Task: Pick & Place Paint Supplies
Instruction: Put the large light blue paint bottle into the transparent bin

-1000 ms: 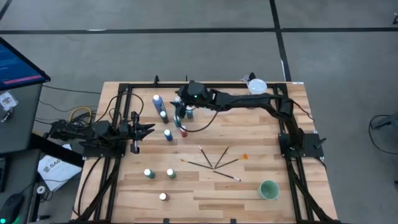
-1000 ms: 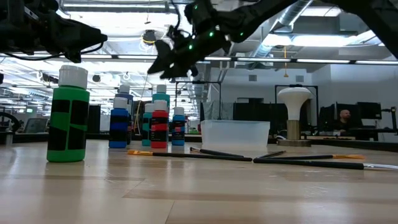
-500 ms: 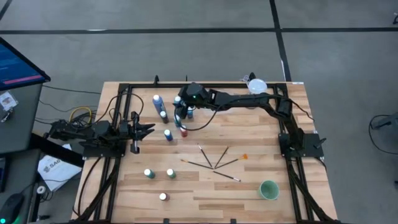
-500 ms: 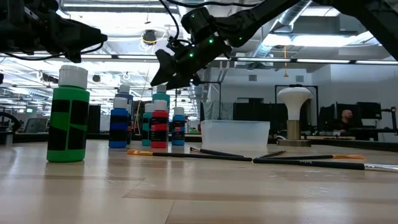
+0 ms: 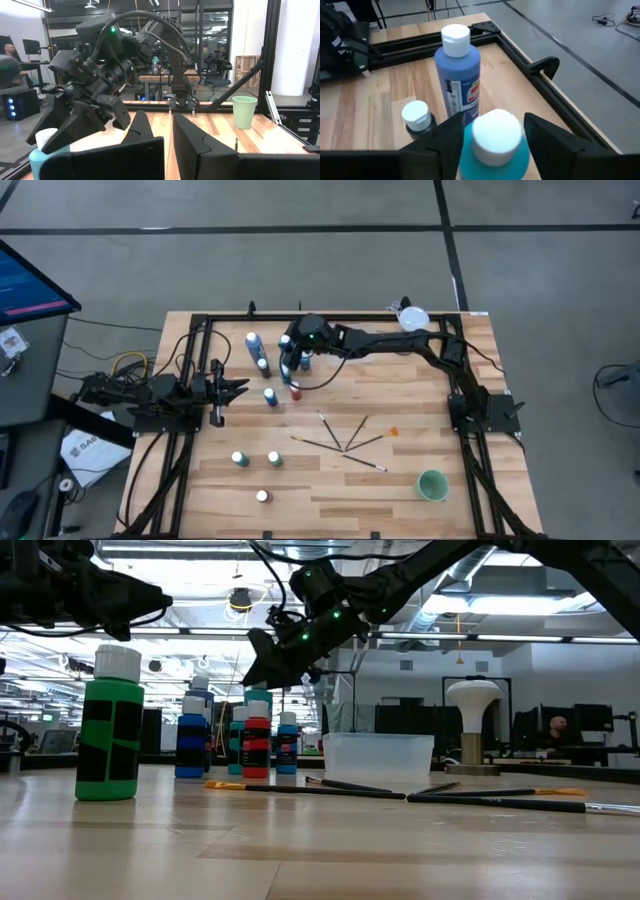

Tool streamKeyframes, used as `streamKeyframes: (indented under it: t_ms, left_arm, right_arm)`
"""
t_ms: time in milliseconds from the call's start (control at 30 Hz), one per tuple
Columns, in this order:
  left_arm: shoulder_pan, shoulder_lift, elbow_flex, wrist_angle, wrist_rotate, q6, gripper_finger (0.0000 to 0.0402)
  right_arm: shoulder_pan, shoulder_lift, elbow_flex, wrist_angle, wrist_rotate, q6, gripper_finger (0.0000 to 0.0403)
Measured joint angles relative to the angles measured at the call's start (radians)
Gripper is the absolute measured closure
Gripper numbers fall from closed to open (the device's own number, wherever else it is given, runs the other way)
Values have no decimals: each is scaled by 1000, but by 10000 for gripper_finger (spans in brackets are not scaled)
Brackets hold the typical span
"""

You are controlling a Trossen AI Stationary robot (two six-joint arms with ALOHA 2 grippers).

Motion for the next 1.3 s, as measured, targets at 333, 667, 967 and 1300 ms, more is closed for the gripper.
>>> streamKeyframes:
  t_ms: [333,667,967,1300]
  left_arm:
    - [0,0,0,0,0,0,401]
    - [0,0,0,0,0,0,401]
    - [0,0,0,0,0,0,401]
    - [0,5,0,2,0,0,401]
  right_arm:
    - [-4,-1,1,-40,-8,8,292]
    - [-26,-8,57,-96,-24,16,292]
    - [-73,-9,257,-223,-49,4,292]
    - [-182,-269,375,-392,-78,-90,292]
